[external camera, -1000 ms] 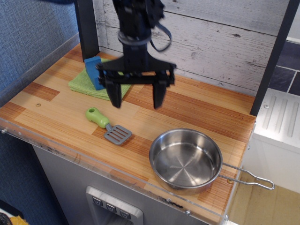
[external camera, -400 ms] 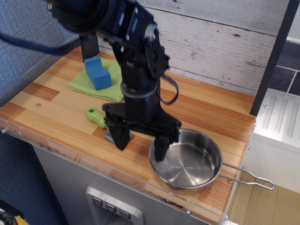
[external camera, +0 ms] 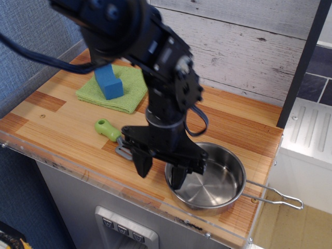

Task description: Place the pan on the far edge near the green cloth

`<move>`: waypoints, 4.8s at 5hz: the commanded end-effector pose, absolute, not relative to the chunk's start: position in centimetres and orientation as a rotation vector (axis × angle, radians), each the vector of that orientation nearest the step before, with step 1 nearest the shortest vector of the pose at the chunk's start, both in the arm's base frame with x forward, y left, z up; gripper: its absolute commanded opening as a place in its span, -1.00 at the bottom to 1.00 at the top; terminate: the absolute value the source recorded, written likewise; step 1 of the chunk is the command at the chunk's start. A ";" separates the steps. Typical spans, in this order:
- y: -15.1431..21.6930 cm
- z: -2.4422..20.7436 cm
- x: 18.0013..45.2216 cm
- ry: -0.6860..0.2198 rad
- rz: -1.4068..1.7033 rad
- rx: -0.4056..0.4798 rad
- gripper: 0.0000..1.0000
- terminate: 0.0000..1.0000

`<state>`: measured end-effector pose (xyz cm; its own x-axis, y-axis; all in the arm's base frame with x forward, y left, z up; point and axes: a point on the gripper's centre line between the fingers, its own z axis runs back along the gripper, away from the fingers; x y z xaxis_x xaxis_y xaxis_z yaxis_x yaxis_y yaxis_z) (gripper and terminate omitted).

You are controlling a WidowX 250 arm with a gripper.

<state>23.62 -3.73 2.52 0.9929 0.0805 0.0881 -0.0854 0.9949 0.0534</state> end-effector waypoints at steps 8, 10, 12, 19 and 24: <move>2.6 14.3 29.3 -0.314 0.400 -0.016 -1.00 -1.00; 5.3 12.8 32.4 -0.283 0.453 -0.056 -1.00 -1.00; 5.6 9.7 34.7 -0.183 0.383 -0.160 -1.00 -1.00; 4.6 3.6 36.8 -0.158 0.326 -0.335 -1.00 -1.00; 4.0 6.3 36.6 -0.191 0.337 -0.337 1.00 -1.00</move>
